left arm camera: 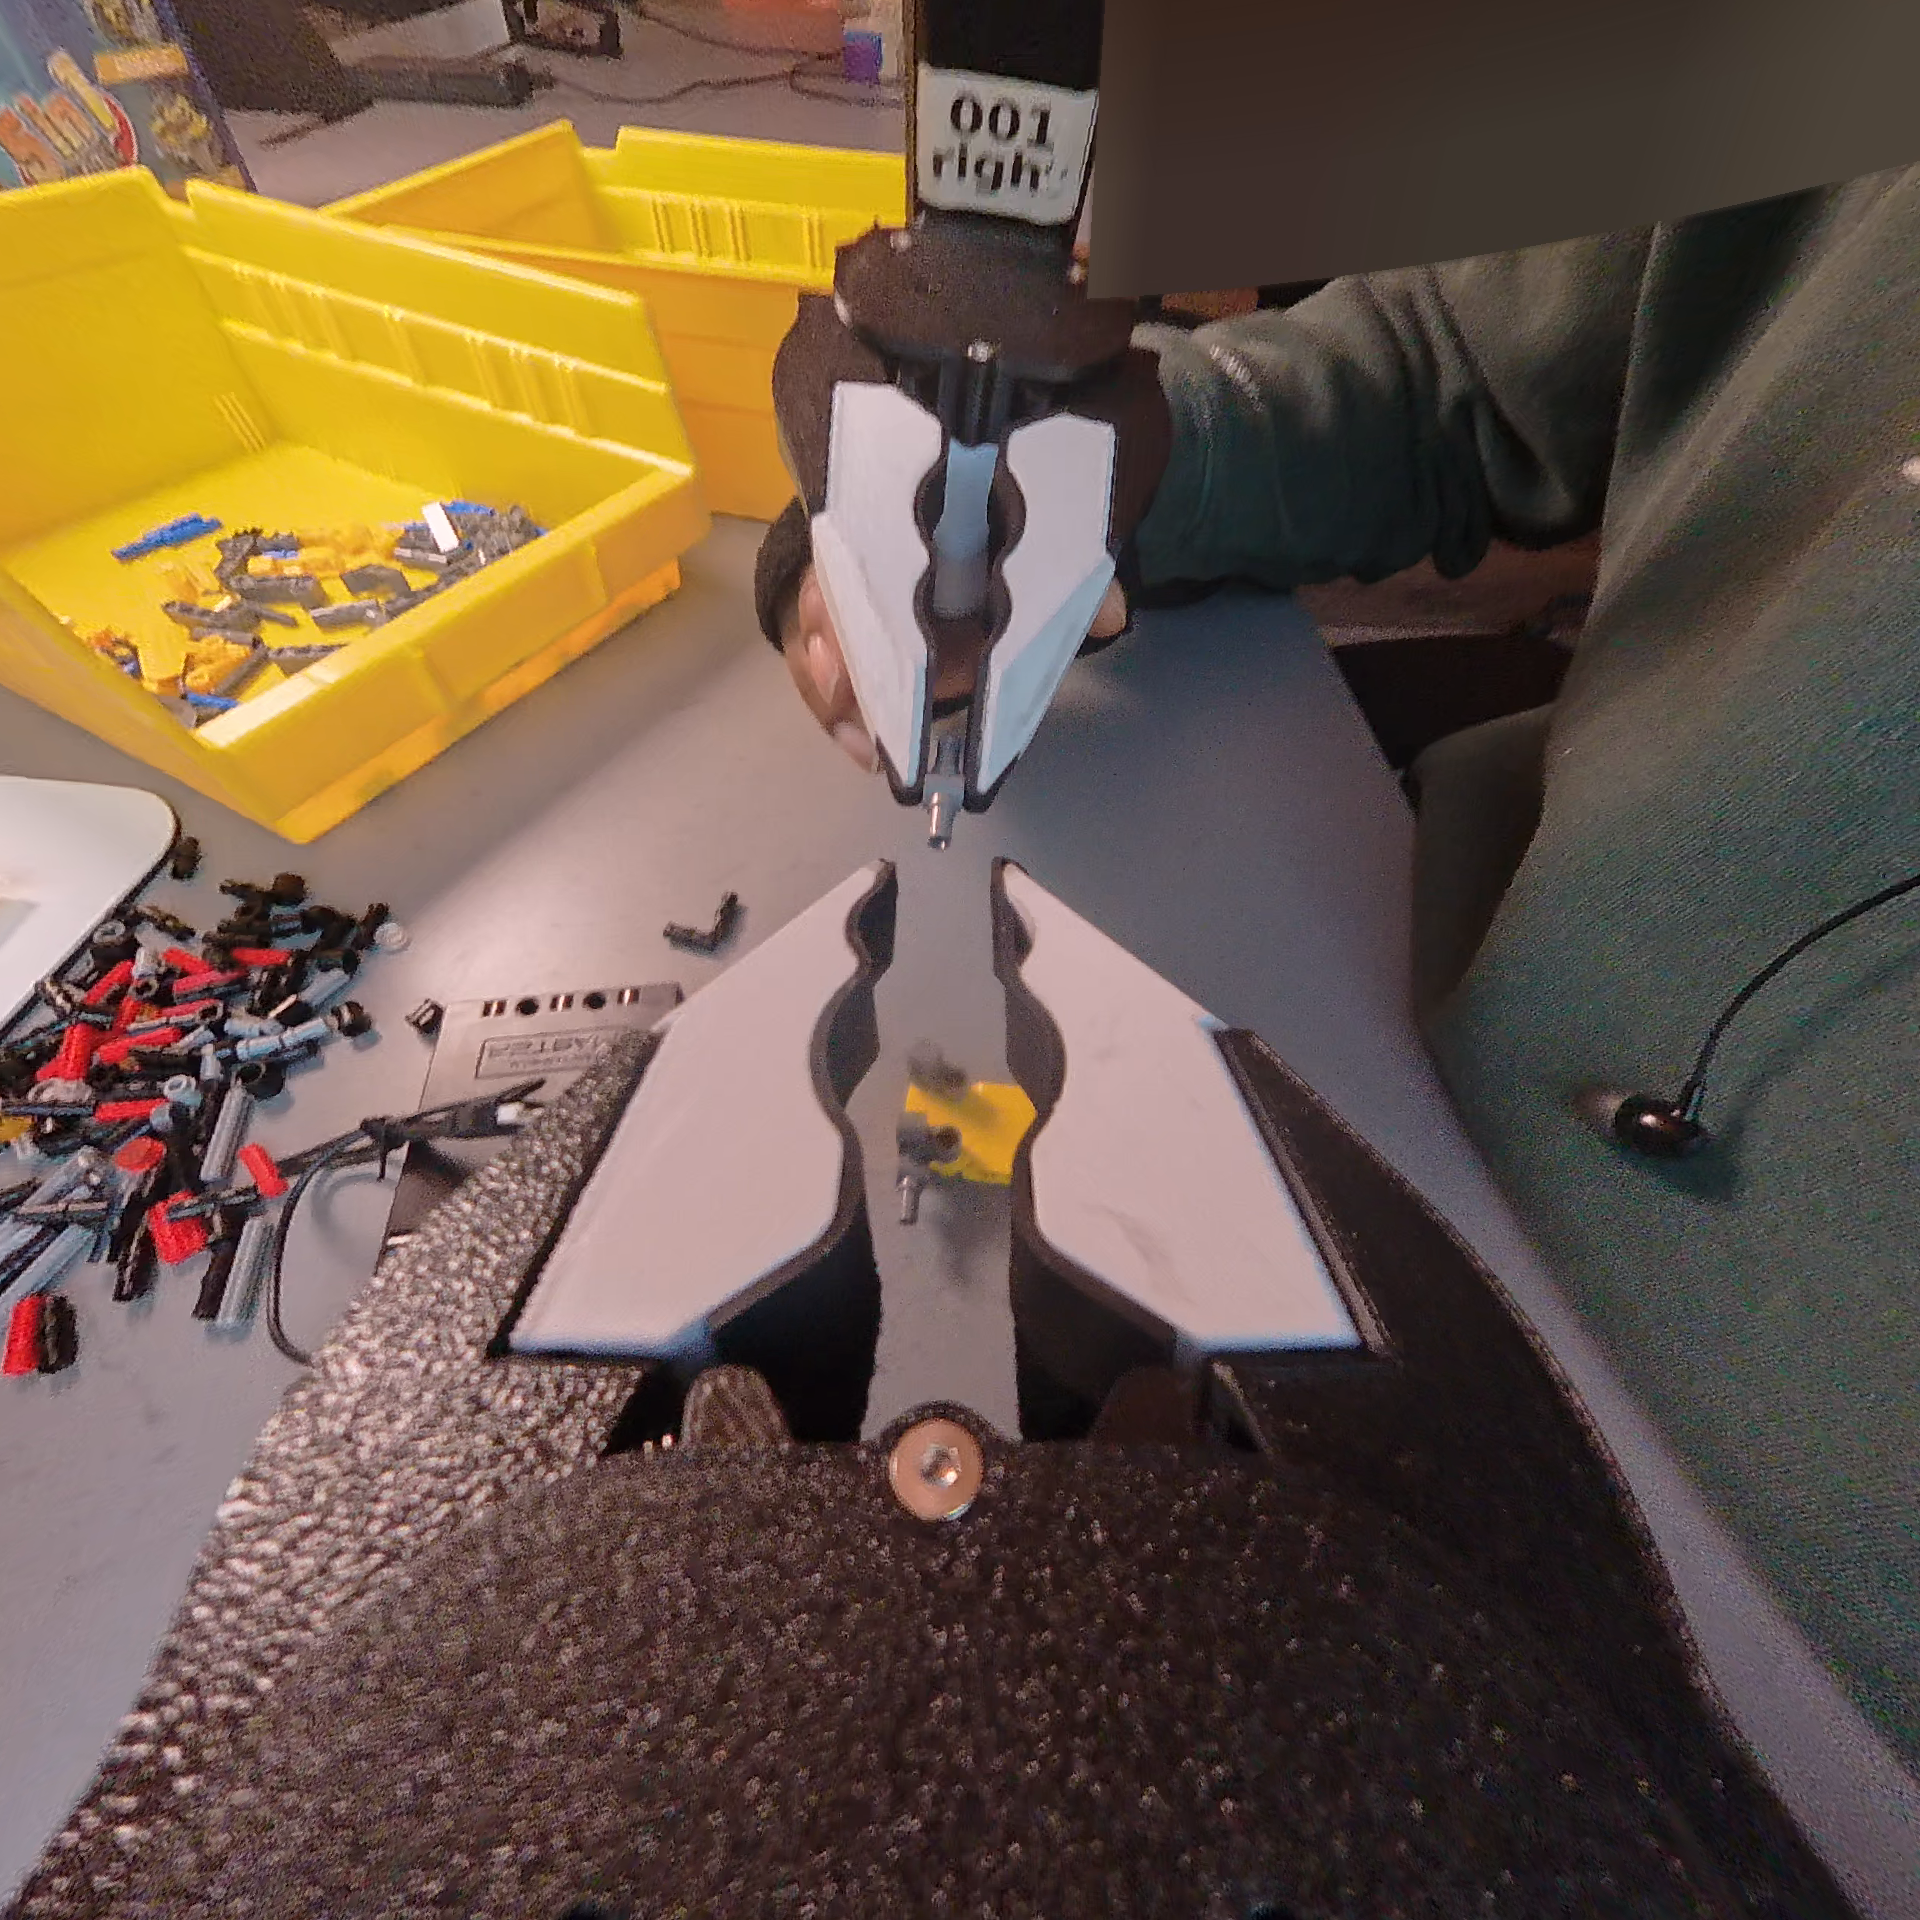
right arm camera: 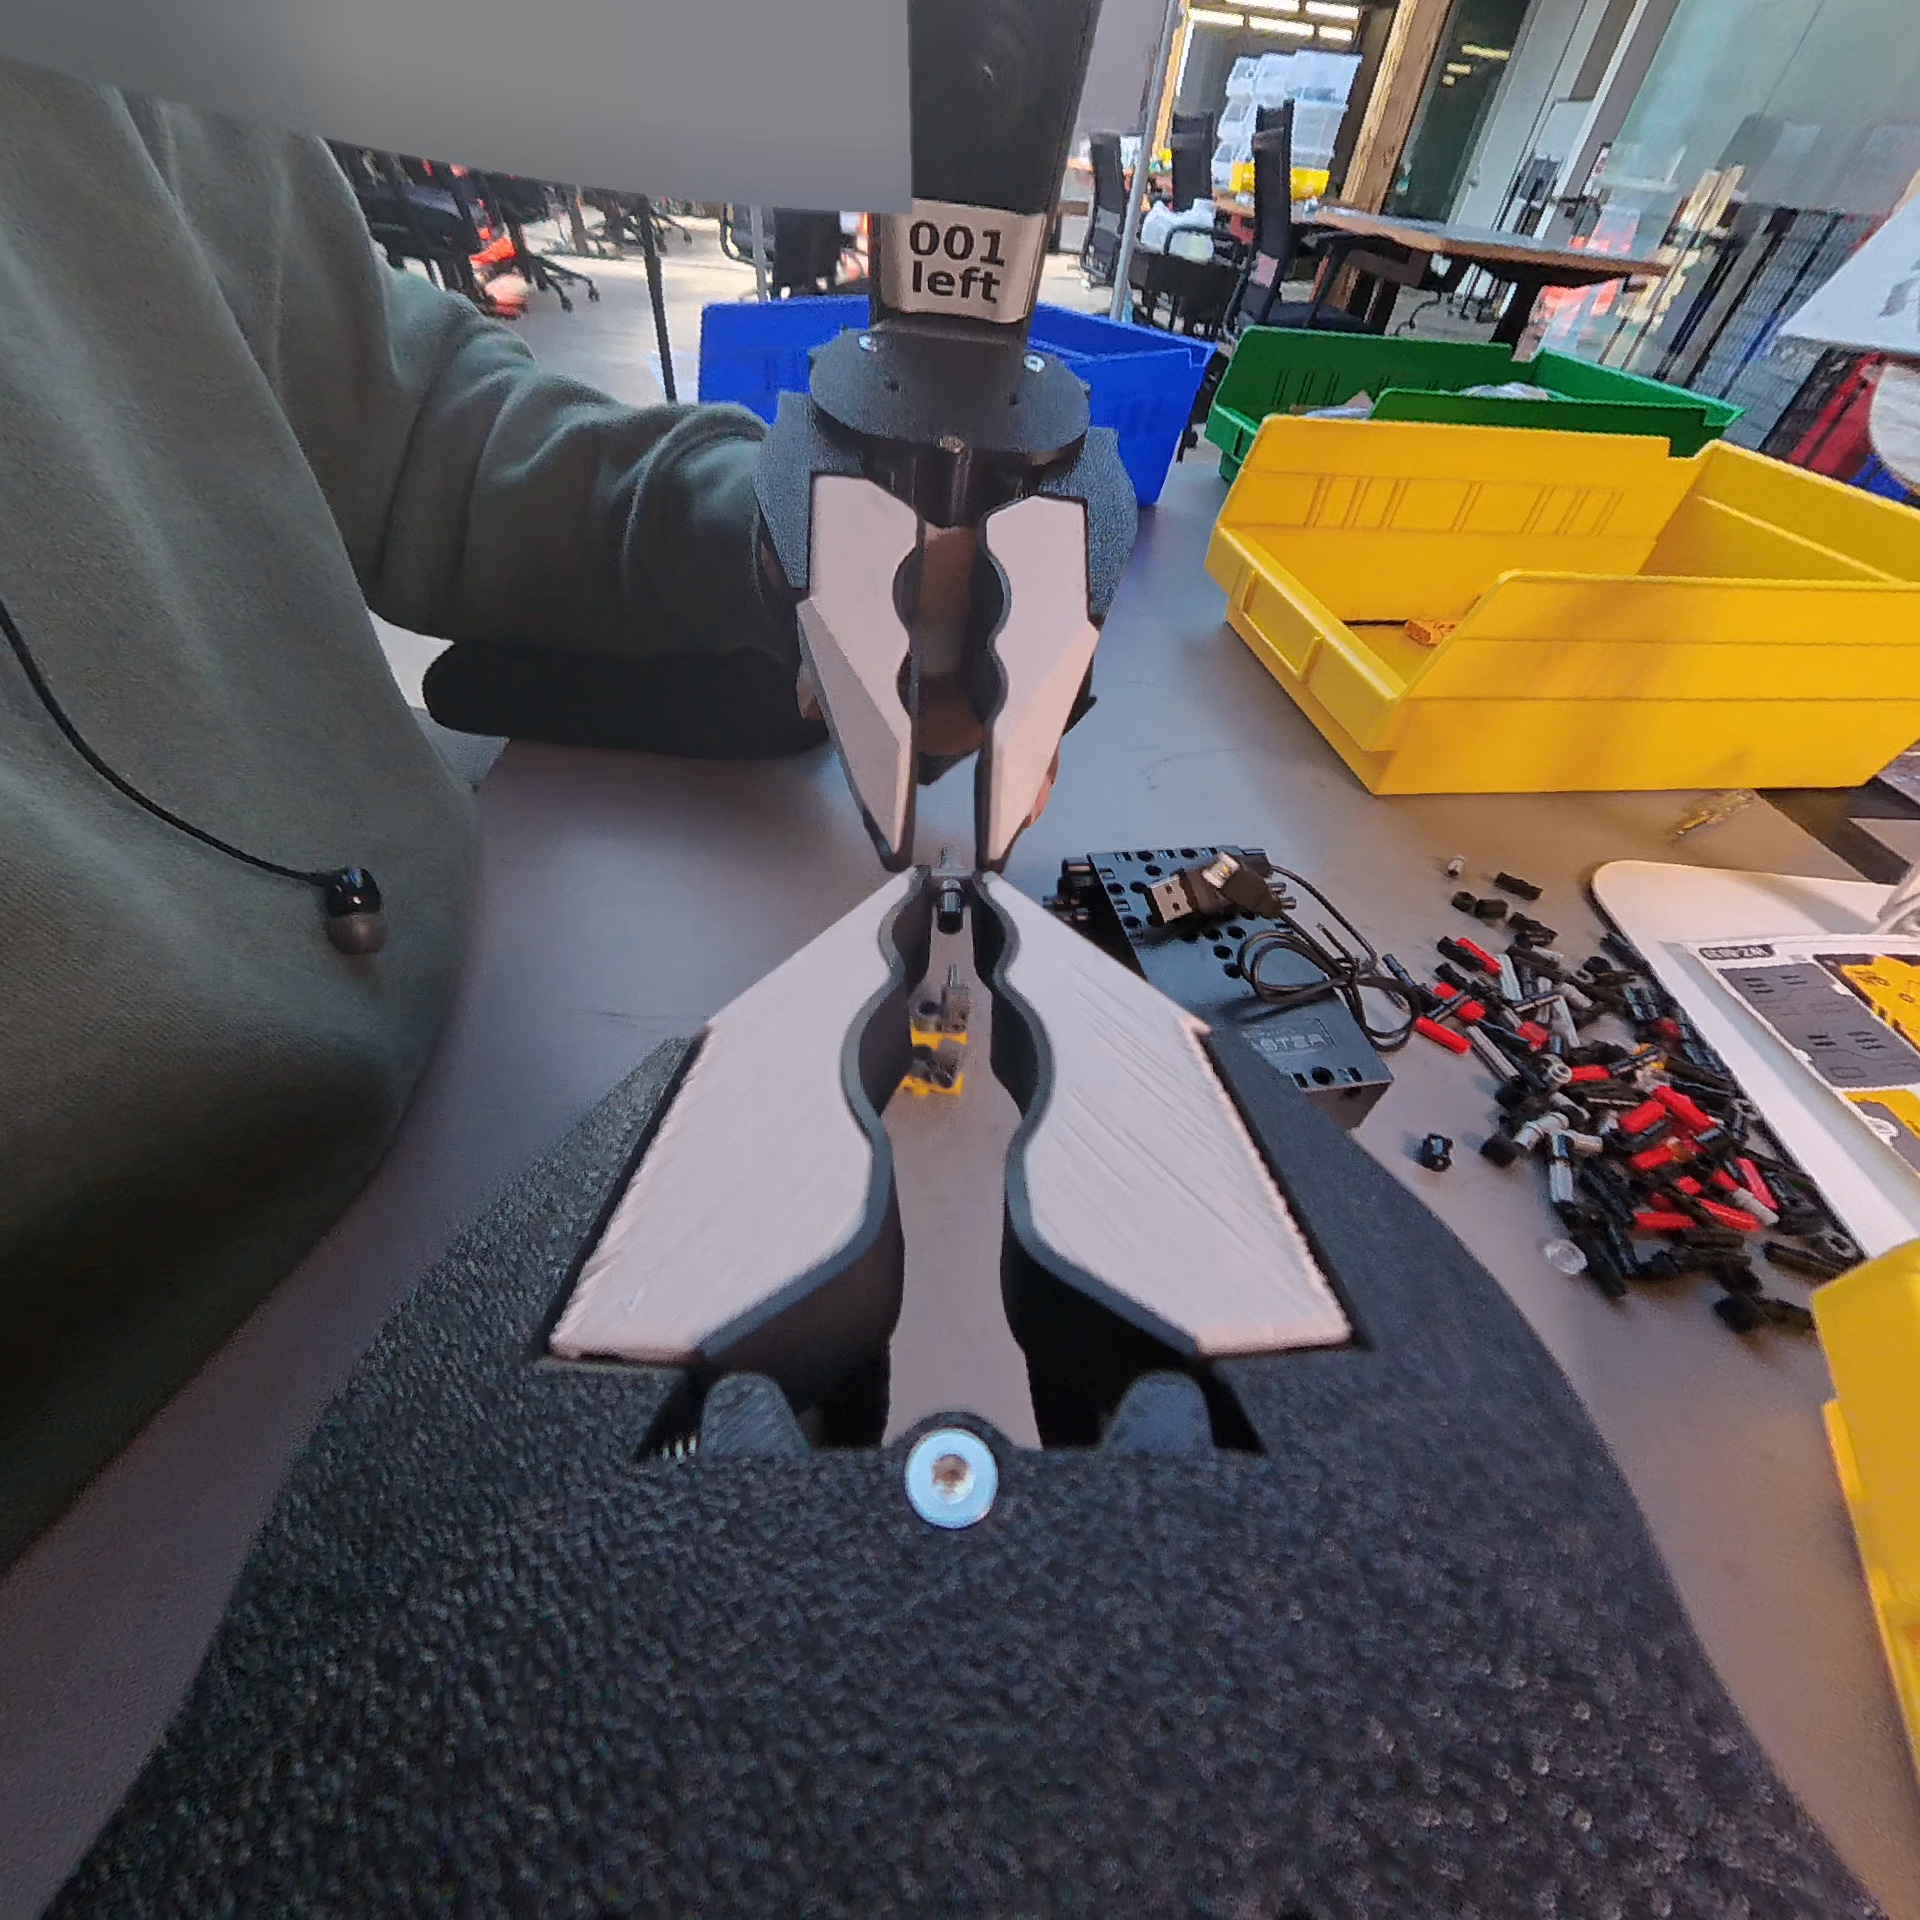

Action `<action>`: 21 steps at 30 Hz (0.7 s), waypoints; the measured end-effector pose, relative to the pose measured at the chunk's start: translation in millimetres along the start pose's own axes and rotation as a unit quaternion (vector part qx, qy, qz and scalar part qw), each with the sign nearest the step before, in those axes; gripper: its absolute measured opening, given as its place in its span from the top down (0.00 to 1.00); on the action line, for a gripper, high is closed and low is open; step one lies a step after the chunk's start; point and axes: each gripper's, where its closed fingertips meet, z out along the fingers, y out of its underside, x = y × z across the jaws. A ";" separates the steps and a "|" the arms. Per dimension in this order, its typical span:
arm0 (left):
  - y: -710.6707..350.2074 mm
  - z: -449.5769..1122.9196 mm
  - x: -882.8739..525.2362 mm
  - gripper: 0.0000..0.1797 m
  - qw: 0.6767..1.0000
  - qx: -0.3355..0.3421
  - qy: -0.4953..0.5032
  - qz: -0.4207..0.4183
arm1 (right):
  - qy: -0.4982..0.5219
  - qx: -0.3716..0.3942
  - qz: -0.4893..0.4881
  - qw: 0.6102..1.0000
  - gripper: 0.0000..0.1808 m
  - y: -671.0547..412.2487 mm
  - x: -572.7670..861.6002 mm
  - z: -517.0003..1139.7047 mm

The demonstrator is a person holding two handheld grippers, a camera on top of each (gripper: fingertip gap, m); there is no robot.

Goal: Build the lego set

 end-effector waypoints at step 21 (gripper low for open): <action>45.4 20.0 -6.0 0.92 0.993 -0.114 0.027 -0.004 | 0.004 -0.078 -0.001 0.997 0.97 34.8 4.4 -7.3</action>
